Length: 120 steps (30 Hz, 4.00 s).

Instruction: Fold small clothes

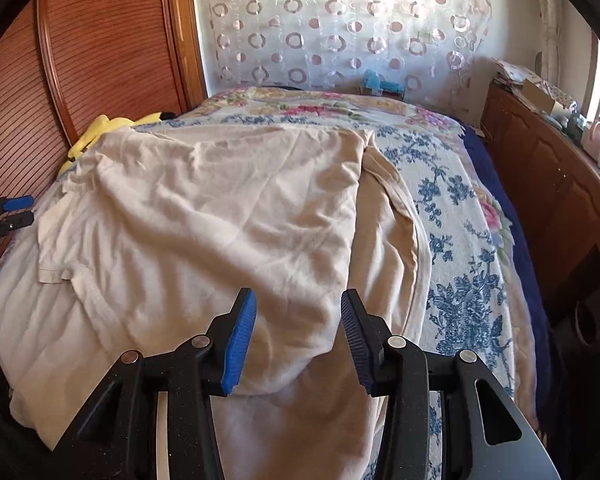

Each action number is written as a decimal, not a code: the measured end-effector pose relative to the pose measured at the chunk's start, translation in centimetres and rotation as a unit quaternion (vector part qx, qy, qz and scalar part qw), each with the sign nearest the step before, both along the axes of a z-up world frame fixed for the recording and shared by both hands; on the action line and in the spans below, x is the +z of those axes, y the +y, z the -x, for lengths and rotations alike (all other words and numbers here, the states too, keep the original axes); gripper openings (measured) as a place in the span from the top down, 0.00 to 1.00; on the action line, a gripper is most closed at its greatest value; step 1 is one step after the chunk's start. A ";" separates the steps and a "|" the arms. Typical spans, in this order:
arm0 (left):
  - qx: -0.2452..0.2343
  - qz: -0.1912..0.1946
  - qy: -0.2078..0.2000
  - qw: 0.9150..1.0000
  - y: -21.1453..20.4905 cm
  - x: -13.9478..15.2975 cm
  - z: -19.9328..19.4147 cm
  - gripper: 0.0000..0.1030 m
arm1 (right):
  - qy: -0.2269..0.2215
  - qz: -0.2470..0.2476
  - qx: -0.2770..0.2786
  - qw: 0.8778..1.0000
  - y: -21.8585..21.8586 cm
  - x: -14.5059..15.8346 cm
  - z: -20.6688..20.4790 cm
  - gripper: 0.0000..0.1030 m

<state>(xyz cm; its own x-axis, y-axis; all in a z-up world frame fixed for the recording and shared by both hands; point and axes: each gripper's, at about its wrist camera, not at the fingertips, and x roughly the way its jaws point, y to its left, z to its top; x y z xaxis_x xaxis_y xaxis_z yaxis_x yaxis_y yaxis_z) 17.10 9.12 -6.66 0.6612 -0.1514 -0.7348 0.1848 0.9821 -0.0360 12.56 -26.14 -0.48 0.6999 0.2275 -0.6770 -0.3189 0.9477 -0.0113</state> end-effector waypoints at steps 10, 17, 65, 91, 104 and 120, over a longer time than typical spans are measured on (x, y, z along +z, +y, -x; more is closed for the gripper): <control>0.020 0.005 0.023 1.000 1.6 -0.7 -3.2 0.46 | -0.002 0.015 0.001 1.000 0.5 -1.4 -0.2 0.55; 0.017 -0.005 0.049 0.999 1.4 -2.0 -4.3 0.60 | -0.002 0.012 0.001 1.000 0.5 -1.4 -0.3 0.55; -0.009 0.040 -0.125 0.991 -0.3 8.0 6.6 0.95 | -0.074 -0.072 0.043 0.994 -1.3 3.9 4.8 0.96; 0.024 0.031 -0.112 0.993 3.5 7.9 14.7 0.95 | -0.097 -0.068 0.055 0.991 -5.2 8.0 18.8 0.96; 0.022 0.019 -0.021 0.999 3.7 1.6 15.6 0.95 | -0.010 -0.041 0.014 0.999 -4.9 3.1 17.5 0.91; 0.007 0.012 -0.047 0.999 3.1 3.1 16.1 0.27 | -0.036 -0.032 0.006 0.999 -4.0 2.9 17.5 0.68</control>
